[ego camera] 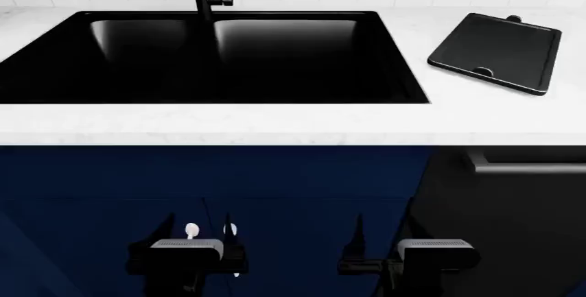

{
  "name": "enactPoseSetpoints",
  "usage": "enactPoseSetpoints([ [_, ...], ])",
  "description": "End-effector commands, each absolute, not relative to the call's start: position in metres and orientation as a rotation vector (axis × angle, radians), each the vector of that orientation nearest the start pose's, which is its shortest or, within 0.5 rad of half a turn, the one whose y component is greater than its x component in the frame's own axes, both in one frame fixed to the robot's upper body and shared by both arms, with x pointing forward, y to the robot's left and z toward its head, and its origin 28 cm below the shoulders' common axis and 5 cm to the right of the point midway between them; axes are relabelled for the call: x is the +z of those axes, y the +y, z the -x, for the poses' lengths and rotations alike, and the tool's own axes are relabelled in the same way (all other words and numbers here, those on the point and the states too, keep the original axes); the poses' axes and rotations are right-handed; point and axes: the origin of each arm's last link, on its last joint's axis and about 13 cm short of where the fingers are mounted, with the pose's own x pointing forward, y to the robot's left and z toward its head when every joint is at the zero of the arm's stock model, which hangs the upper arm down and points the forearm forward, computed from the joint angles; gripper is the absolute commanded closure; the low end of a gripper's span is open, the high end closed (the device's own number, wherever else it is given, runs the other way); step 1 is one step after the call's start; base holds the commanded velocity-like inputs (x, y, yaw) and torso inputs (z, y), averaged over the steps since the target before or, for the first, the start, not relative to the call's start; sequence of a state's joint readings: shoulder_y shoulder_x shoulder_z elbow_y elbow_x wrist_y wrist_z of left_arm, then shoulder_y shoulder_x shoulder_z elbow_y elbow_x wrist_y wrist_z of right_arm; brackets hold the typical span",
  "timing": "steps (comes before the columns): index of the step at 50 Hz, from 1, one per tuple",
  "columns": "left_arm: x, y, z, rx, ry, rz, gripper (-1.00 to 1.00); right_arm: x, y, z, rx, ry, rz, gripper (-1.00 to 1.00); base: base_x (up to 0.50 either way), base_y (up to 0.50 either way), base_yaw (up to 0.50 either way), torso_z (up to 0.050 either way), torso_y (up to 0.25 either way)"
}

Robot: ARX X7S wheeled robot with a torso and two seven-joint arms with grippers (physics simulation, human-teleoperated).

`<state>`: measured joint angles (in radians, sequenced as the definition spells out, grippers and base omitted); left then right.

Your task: Pick the kettle from the counter and place it on the tray. Then pick the mug from the cabinet and place it on the tray. Then close the cabinet doors.

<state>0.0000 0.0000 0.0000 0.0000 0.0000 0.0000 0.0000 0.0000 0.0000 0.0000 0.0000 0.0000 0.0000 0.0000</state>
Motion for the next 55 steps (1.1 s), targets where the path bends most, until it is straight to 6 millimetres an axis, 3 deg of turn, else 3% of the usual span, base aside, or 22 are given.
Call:
enactPoseSetpoints([
  [1,0.022,0.206,-0.210,0.000,-0.013,0.009,-1.00,0.023,-0.097,-0.209,-0.001,-0.025,-0.011,-1.00,0.00,0.00,0.00,0.000,0.000],
  [10,0.160,0.219,-0.228,-0.026,-0.279,-0.013,-1.00,0.153,-0.109,-0.204,-0.013,-0.261,0.191,-1.00,0.00,0.00,0.00,0.000,0.000],
  [14,0.203,0.224,-0.233,-0.048,-0.350,-0.004,-1.00,0.203,-0.119,-0.201,-0.033,-0.339,0.262,-1.00,0.00,0.00,0.00,0.000,0.000],
  [19,0.241,0.228,-0.245,-0.035,-0.413,-0.017,-1.00,0.244,-0.130,-0.204,-0.054,-0.400,0.285,-1.00,0.00,0.00,0.00,0.000,0.000],
  [25,0.295,0.228,-0.245,-0.022,-0.520,-0.020,-1.00,0.282,-0.134,-0.208,-0.071,-0.469,0.321,-1.00,0.00,0.00,0.00,0.000,0.000],
  [41,0.286,0.231,-0.253,-0.019,-0.456,0.002,-1.00,0.285,-0.134,-0.208,-0.070,-0.486,0.322,-1.00,0.00,0.00,0.00,0.041,0.000],
  [55,0.289,0.230,-0.250,-0.022,-0.463,-0.010,-1.00,0.282,-0.135,-0.207,-0.068,-0.485,0.311,-1.00,0.00,0.47,0.00,0.050,0.000],
])
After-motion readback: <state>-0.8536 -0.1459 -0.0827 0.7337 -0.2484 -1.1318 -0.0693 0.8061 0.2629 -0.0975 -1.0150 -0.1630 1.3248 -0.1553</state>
